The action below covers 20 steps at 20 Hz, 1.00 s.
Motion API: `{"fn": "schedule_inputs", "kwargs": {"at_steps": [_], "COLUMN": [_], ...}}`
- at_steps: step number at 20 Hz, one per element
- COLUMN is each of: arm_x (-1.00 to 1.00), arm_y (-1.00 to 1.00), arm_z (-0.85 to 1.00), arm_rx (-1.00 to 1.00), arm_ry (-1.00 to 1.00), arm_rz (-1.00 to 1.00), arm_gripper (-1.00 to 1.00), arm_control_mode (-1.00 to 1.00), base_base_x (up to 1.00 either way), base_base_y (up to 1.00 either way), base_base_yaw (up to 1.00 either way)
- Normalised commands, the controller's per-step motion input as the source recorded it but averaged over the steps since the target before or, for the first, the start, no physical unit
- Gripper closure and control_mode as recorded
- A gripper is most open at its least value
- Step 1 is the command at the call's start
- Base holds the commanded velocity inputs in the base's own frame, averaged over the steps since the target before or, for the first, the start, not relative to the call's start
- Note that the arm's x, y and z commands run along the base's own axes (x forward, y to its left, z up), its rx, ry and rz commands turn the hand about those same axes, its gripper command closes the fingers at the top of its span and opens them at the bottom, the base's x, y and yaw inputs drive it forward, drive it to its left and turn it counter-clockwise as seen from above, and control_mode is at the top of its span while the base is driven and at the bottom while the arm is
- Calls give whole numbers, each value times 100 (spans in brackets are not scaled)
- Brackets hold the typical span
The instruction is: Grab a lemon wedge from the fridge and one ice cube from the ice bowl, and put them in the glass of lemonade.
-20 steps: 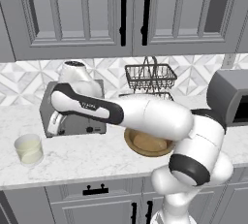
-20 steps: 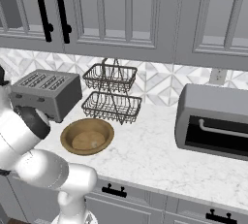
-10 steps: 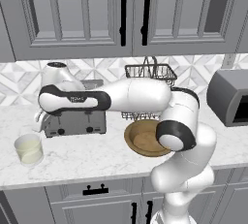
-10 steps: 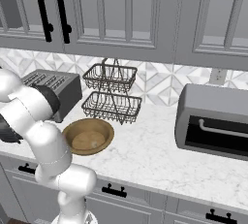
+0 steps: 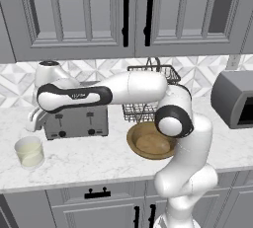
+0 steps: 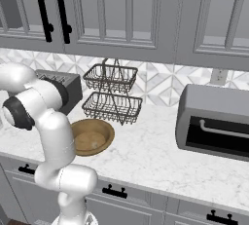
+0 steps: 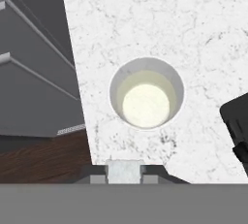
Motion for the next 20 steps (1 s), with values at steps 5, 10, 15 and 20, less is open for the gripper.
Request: {"fn": "schedule_inputs", "kwargs": {"at_steps": [5,10,15,20], "arm_x": [39,39,8,0], "arm_y": [0,4,47,28], "arm_z": [0,0,0,0], "arm_rx": [0,0,0,0], "arm_ry": [0,0,0,-2], "arm_rz": [0,0,0,0], "arm_gripper": [100,100,100,100], "arm_control_mode": [-100,-100,-100,-100], "base_base_x": [0,0,0,0], "base_base_y": [0,0,0,0], "base_base_yaw": [0,0,0,0]}}
